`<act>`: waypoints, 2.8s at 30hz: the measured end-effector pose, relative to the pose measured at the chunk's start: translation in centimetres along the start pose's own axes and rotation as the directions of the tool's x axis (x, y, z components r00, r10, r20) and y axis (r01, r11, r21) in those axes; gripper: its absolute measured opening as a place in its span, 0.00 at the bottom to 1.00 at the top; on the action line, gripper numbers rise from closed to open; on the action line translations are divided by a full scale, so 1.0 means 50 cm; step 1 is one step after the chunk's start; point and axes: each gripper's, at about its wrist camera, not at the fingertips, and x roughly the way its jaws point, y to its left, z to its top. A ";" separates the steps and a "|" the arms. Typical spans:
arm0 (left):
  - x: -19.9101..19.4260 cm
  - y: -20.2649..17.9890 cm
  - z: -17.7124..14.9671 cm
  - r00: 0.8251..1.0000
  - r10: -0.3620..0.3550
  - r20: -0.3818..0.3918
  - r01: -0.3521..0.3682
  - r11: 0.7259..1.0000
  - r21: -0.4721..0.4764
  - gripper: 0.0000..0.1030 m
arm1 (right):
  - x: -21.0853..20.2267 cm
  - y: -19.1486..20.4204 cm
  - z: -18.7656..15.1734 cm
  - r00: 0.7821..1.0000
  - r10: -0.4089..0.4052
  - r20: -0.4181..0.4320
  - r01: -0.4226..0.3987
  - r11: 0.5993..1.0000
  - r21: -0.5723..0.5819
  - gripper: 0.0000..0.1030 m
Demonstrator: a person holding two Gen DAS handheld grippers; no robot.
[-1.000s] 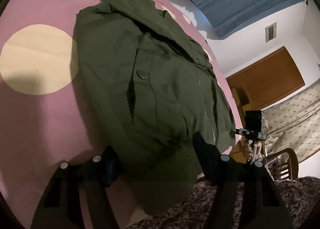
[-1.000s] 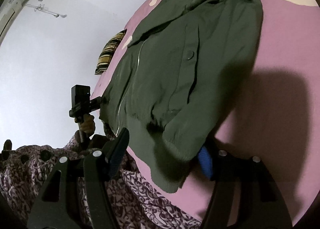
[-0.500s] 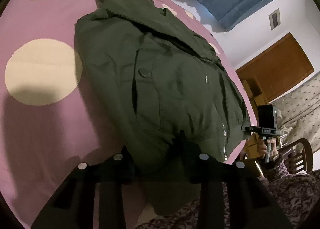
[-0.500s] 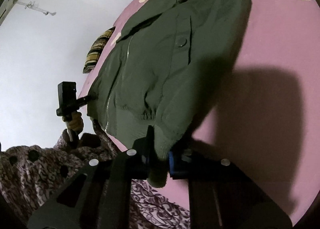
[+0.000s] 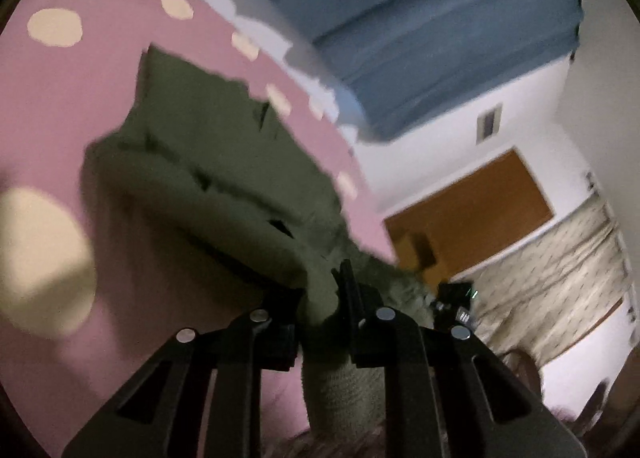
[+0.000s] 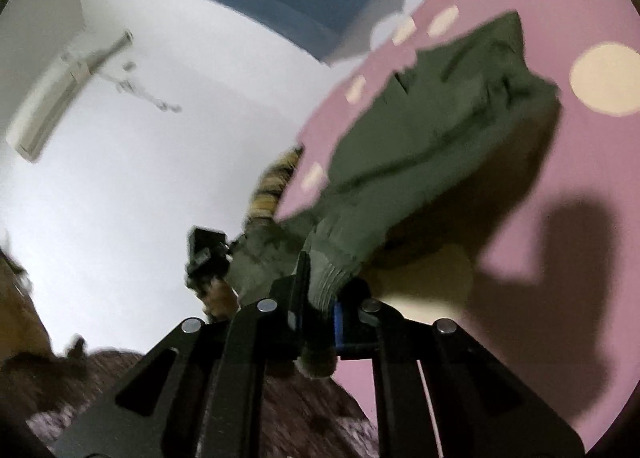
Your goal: Fold small clothes
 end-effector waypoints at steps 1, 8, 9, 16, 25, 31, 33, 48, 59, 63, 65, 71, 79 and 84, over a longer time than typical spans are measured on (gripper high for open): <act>0.001 0.002 0.020 1.000 -0.009 0.021 0.009 1.000 -0.018 0.18 | 0.000 -0.001 0.014 1.000 0.014 0.020 -0.014 1.000 0.005 0.09; 0.063 0.030 0.153 0.997 -0.006 0.079 0.014 0.995 -0.097 0.18 | 0.060 -0.041 0.161 0.990 0.072 0.122 -0.079 0.995 0.054 0.09; 0.074 0.039 0.171 0.997 0.011 0.077 -0.003 0.995 -0.096 0.18 | 0.066 -0.055 0.183 0.990 0.067 0.124 -0.076 0.995 0.065 0.09; 0.178 0.135 0.257 0.993 0.118 0.018 -0.113 0.979 -0.172 0.18 | 0.162 -0.178 0.301 0.992 -0.006 0.123 -0.024 0.972 0.235 0.09; 0.273 0.255 0.293 0.967 0.235 -0.097 -0.252 0.935 -0.249 0.19 | 0.230 -0.346 0.350 0.988 -0.132 0.080 0.087 0.903 0.421 0.10; 0.233 0.233 0.304 0.975 0.200 -0.098 -0.218 0.945 -0.242 0.30 | 0.225 -0.354 0.362 0.995 -0.086 0.057 0.055 0.913 0.405 0.18; 0.210 0.224 0.307 0.977 0.194 -0.088 -0.210 0.947 -0.243 0.34 | 0.220 -0.351 0.363 0.996 -0.073 0.060 0.043 0.916 0.398 0.22; 0.203 0.084 0.333 0.881 0.472 0.023 -0.445 0.812 0.378 0.69 | 0.205 -0.222 0.425 0.940 -0.337 0.060 0.336 0.942 0.020 0.63; 0.367 0.065 0.325 0.813 0.580 -0.047 -0.375 0.583 0.721 0.72 | 0.229 -0.215 0.446 0.820 -0.571 -0.035 0.529 0.780 -0.334 0.70; 0.394 0.074 0.337 0.802 0.593 -0.069 -0.364 0.578 0.730 0.72 | 0.259 -0.224 0.456 0.806 -0.591 -0.047 0.527 0.751 -0.397 0.70; 0.404 0.076 0.341 0.799 0.598 -0.070 -0.368 0.577 0.730 0.72 | 0.269 -0.223 0.462 0.816 -0.575 -0.050 0.507 0.755 -0.416 0.70; 0.428 0.092 0.352 0.781 0.619 -0.086 -0.374 0.573 0.729 0.62 | 0.310 -0.218 0.478 0.811 -0.582 -0.056 0.494 0.733 -0.468 0.43; 0.421 0.128 0.361 0.751 0.656 -0.076 -0.432 0.575 0.695 0.18 | 0.329 -0.208 0.462 0.785 -0.618 -0.044 0.530 0.707 -0.468 0.14; 0.388 0.111 0.362 0.778 0.628 -0.019 -0.467 0.598 0.652 0.10 | 0.308 -0.178 0.453 0.802 -0.597 0.015 0.543 0.719 -0.434 0.10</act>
